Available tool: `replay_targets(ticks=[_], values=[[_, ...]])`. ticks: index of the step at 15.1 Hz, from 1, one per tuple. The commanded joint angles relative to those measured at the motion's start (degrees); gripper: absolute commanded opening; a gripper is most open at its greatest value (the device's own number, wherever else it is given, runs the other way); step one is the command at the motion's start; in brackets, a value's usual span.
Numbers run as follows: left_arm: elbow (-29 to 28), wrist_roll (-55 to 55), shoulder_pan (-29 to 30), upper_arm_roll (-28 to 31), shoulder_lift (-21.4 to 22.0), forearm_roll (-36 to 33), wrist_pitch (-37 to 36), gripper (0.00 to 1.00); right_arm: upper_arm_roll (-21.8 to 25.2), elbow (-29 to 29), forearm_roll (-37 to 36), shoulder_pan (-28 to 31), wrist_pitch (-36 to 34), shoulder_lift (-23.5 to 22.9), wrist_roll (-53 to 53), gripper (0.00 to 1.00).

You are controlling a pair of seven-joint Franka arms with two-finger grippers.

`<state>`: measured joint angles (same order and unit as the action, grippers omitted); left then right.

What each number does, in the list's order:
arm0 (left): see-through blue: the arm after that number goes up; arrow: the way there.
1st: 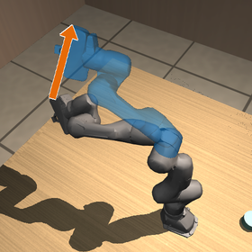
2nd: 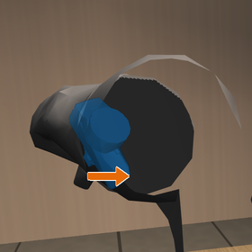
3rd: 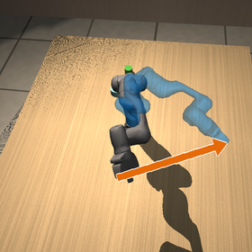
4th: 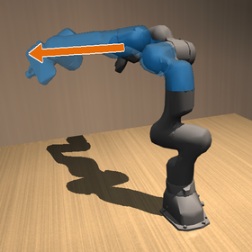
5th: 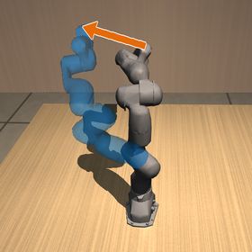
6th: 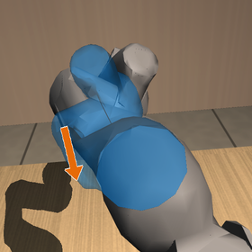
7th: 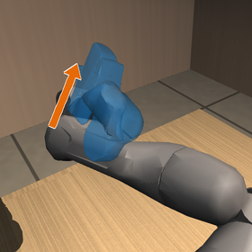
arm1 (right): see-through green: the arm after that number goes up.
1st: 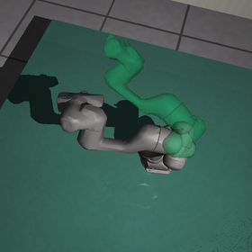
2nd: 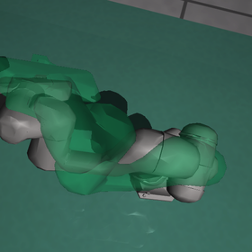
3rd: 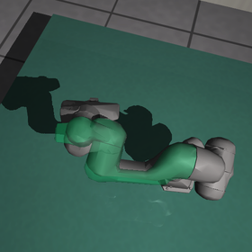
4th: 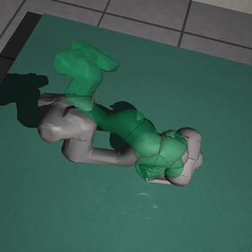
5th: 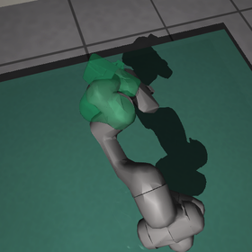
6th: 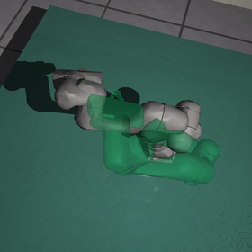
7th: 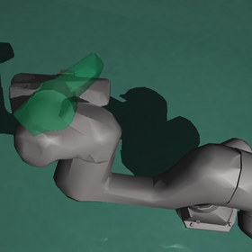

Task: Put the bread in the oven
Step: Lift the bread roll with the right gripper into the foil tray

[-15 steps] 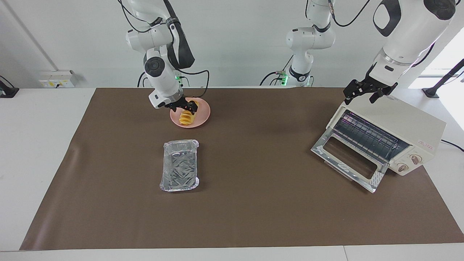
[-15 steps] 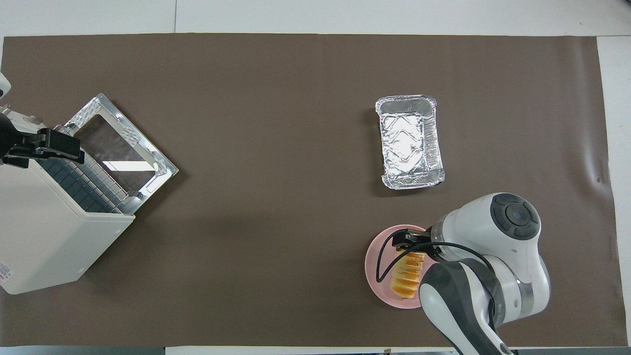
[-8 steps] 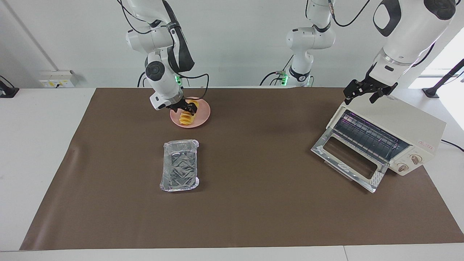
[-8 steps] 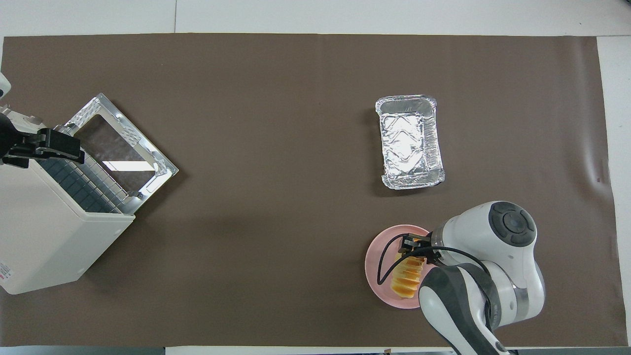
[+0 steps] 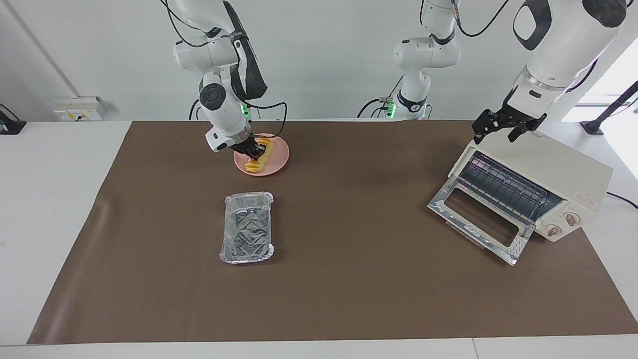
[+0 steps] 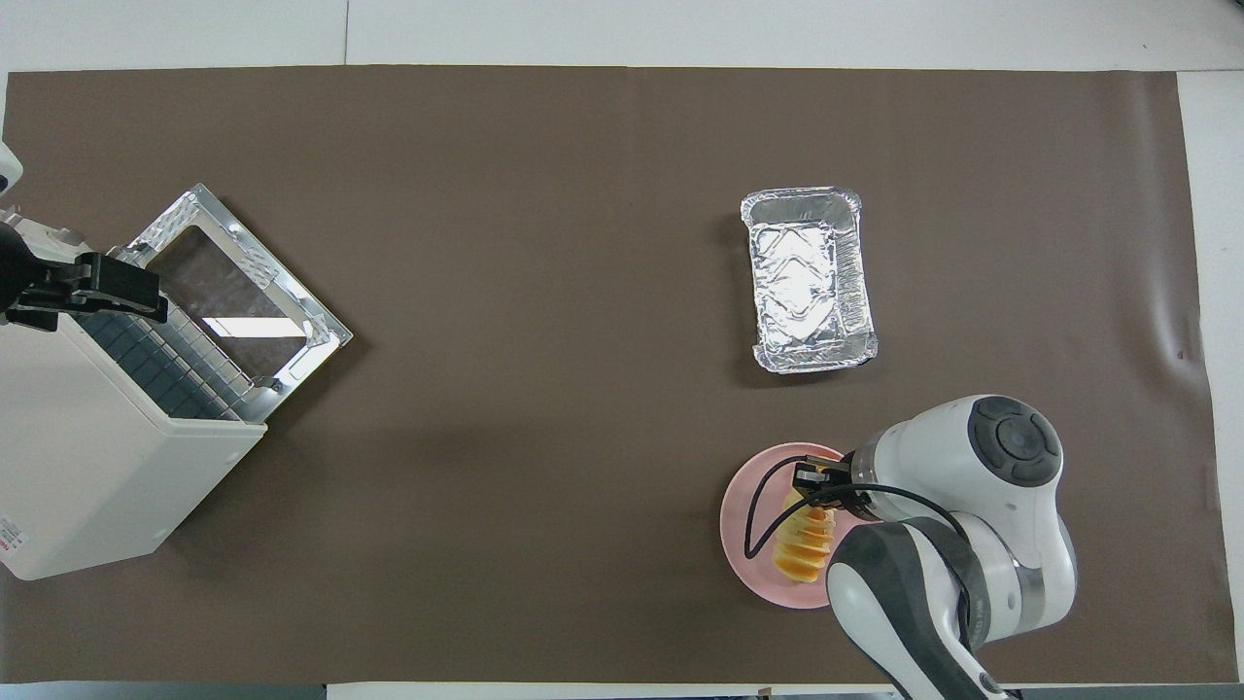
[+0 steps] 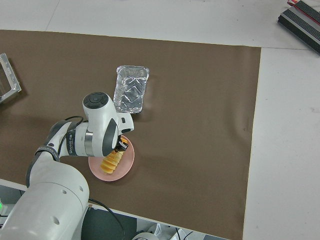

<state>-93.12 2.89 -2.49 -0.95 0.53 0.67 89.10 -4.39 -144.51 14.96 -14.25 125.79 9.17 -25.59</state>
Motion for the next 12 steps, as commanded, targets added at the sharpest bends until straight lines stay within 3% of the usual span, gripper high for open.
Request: replay_targets(ticks=[1, 3, 6, 12], values=[[-0.57, 0.01, 0.38, -0.19, 1.05, -0.59, -0.68, 1.00, 0.17, 7.80, 1.39, 0.80, -9.03, 0.85, 0.10, 0.00], [-0.57, 0.01, 0.38, -0.19, 1.05, -0.59, -0.68, 1.00, 0.43, 15.53, 0.78, 1.51, -15.37, 0.15, 0.72, 0.00], [-0.57, 0.01, 0.38, -0.19, 0.97, -0.59, -0.68, 1.00, 0.43, 25.91, -0.28, 3.27, -16.98, -4.67, 2.13, 0.00], [-0.57, 0.01, 0.38, -0.19, 0.97, -0.59, -0.68, 1.00, 0.43, 50.60, -9.77, 3.88, -16.98, -22.59, 11.24, 0.00]])
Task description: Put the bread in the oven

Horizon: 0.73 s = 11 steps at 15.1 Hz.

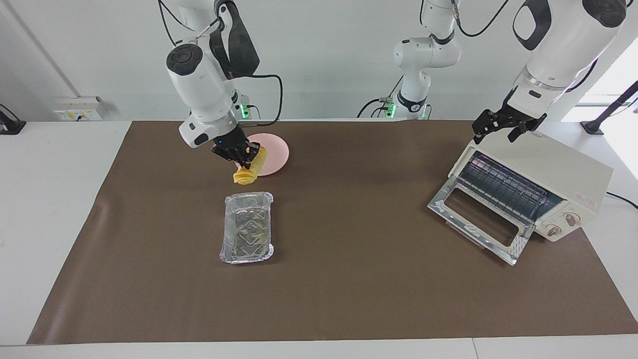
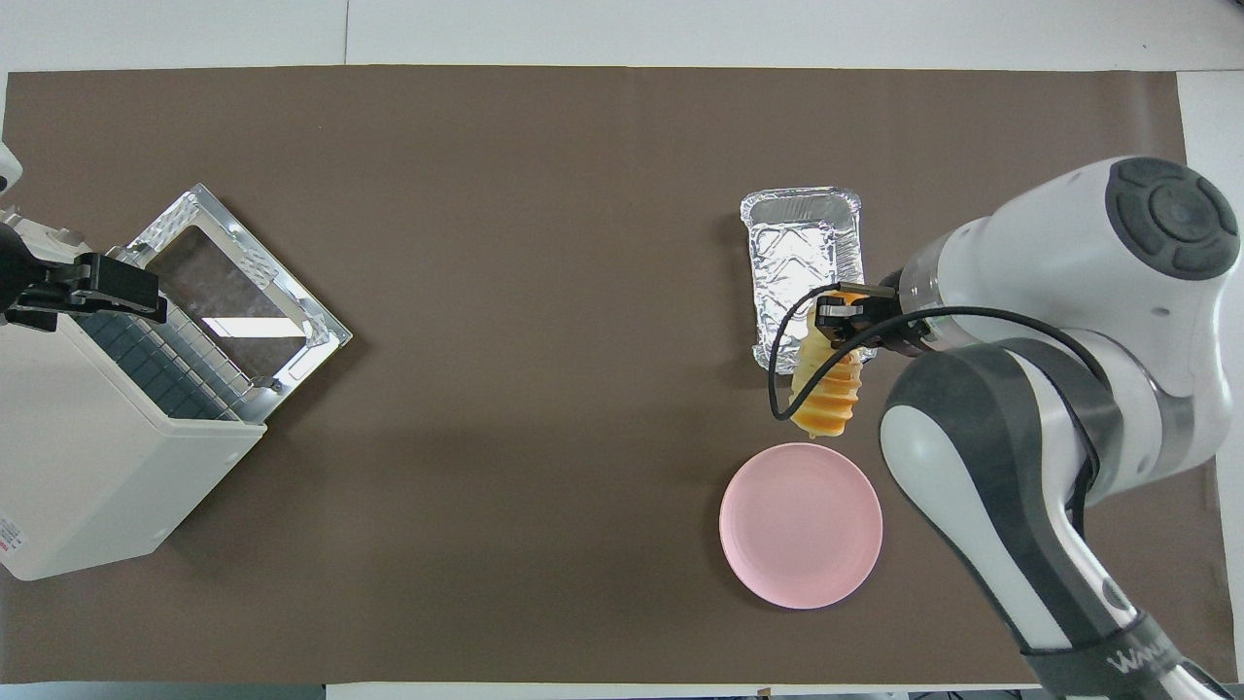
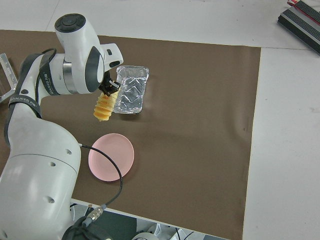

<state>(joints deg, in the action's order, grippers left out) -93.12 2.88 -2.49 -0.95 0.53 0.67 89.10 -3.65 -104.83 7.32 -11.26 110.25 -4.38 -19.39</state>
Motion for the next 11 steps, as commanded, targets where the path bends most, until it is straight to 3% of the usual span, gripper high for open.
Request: replay_targets(ticks=[1, 3, 7, 11], values=[[-0.66, 0.02, 0.38, -0.19, 0.97, -0.59, -0.68, 1.00, -0.22, 14.09, -2.83, 1.15, -1.44, -12.03, 7.93, 0.00], [-0.57, 0.02, 0.38, -0.19, 1.05, -0.50, -0.68, 1.00, -0.30, 17.54, -3.37, 1.33, -1.18, -16.26, 13.74, 0.00], [-0.57, 0.02, 0.38, -0.19, 0.97, -0.59, -0.68, 1.00, -0.30, 15.54, -3.37, 0.19, 3.38, -19.52, 15.08, 0.00], [-0.66, 0.02, 0.38, -0.19, 1.05, -0.59, -0.68, 1.00, -0.30, 6.68, -3.19, 0.37, 12.25, -19.01, 15.35, 0.00]])
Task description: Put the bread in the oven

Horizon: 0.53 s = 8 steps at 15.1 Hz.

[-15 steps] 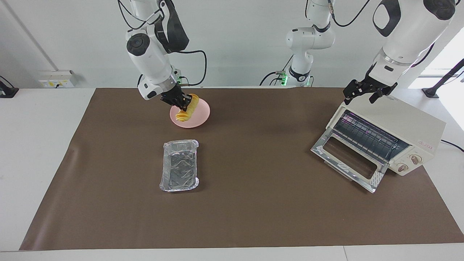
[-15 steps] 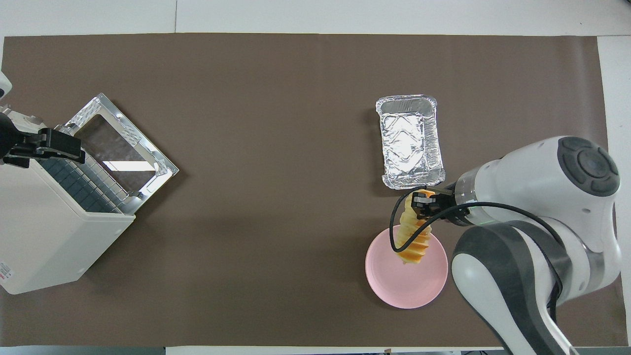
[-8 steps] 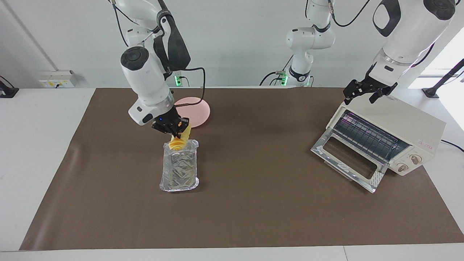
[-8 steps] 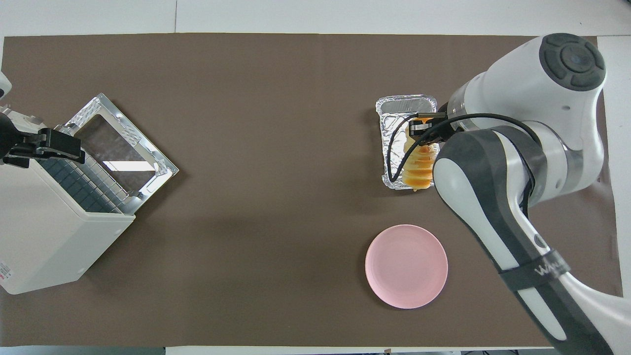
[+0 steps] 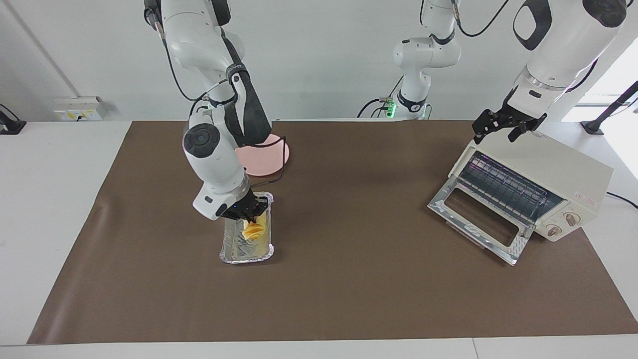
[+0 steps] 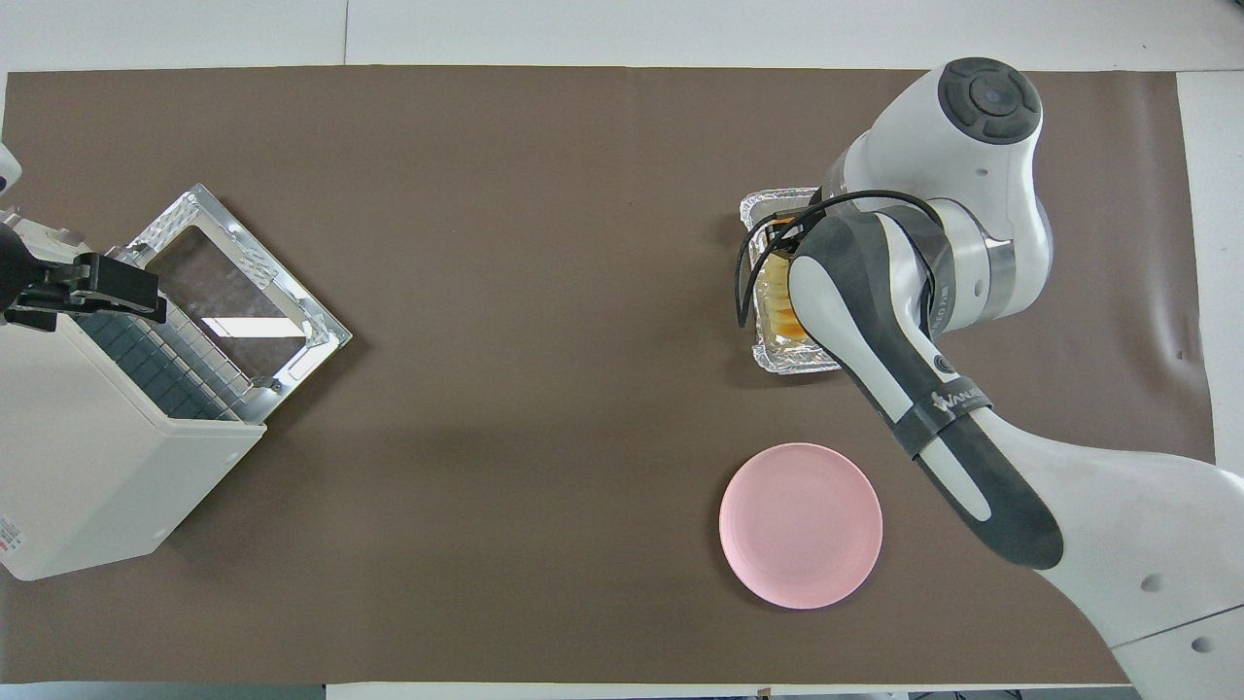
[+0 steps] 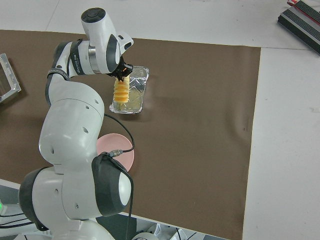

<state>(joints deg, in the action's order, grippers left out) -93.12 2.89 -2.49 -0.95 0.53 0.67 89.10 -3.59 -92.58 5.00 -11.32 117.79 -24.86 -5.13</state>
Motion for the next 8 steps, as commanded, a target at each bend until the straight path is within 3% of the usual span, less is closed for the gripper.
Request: replay_targets(ticks=[1, 5, 7, 8], values=[[-0.57, 0.02, 0.38, -0.19, 1.05, -0.59, -0.68, 1.00, -0.37, -7.50, -0.87, 0.43, 6.99, 1.65, 1.09, 0.00], [-0.57, 0.02, 0.38, -0.19, 0.97, -0.50, -0.68, 1.00, -0.37, -9.28, -0.87, 0.69, 9.65, 1.74, 1.09, 0.00], [-0.57, 0.02, 0.38, -0.19, 1.05, -0.59, -0.68, 1.00, -0.37, -8.49, -0.96, 1.04, 9.39, 1.57, 1.09, 0.89], [-0.57, 0.02, 0.38, -0.19, 0.97, -0.59, -0.68, 1.00, -0.28, -7.36, -1.31, 1.39, 8.52, 1.57, 1.26, 1.00]])
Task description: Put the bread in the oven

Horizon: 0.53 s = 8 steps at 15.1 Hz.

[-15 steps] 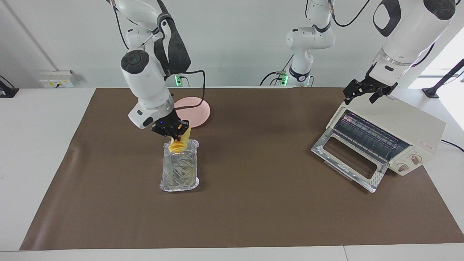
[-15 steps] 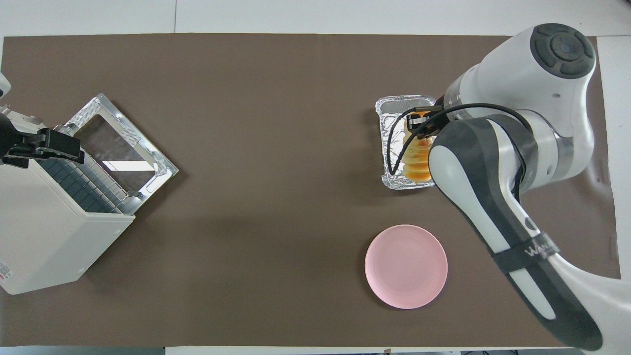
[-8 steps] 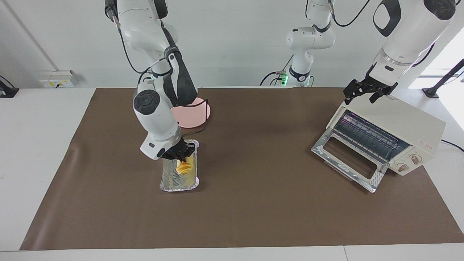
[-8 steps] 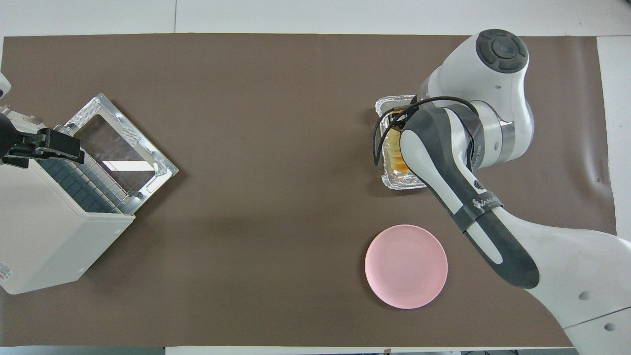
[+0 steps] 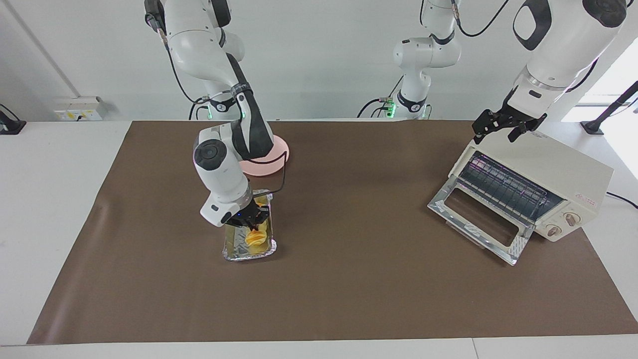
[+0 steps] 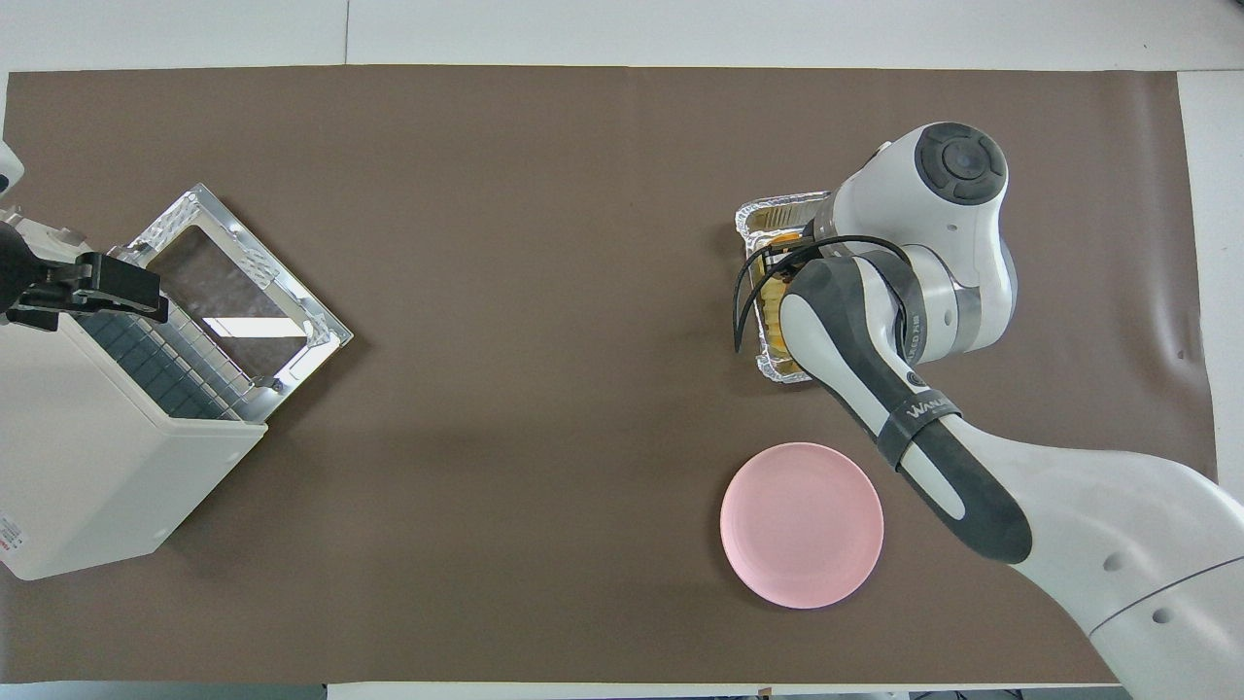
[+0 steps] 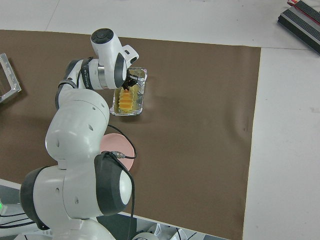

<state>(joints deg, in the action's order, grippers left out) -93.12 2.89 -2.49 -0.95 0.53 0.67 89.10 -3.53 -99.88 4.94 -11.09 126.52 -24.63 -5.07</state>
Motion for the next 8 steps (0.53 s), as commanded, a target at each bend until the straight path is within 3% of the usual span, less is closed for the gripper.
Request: replay_targets(ticks=[1, 4, 8], values=[[-0.57, 0.02, 0.38, -0.19, 1.05, -0.59, -0.68, 1.00, -0.25, 1.86, -1.25, 1.33, -2.22, 1.34, 2.33, 1.00], [-0.57, 0.02, 0.38, -0.19, 1.05, -0.59, -0.68, 1.00, -0.16, 7.14, -1.25, 3.87, -8.74, 1.42, 6.11, 1.00], [-0.57, 0.02, 0.38, -0.19, 0.97, -0.59, -0.68, 1.00, -0.25, 0.32, -0.64, 6.69, -5.60, 2.82, 7.26, 1.00]])
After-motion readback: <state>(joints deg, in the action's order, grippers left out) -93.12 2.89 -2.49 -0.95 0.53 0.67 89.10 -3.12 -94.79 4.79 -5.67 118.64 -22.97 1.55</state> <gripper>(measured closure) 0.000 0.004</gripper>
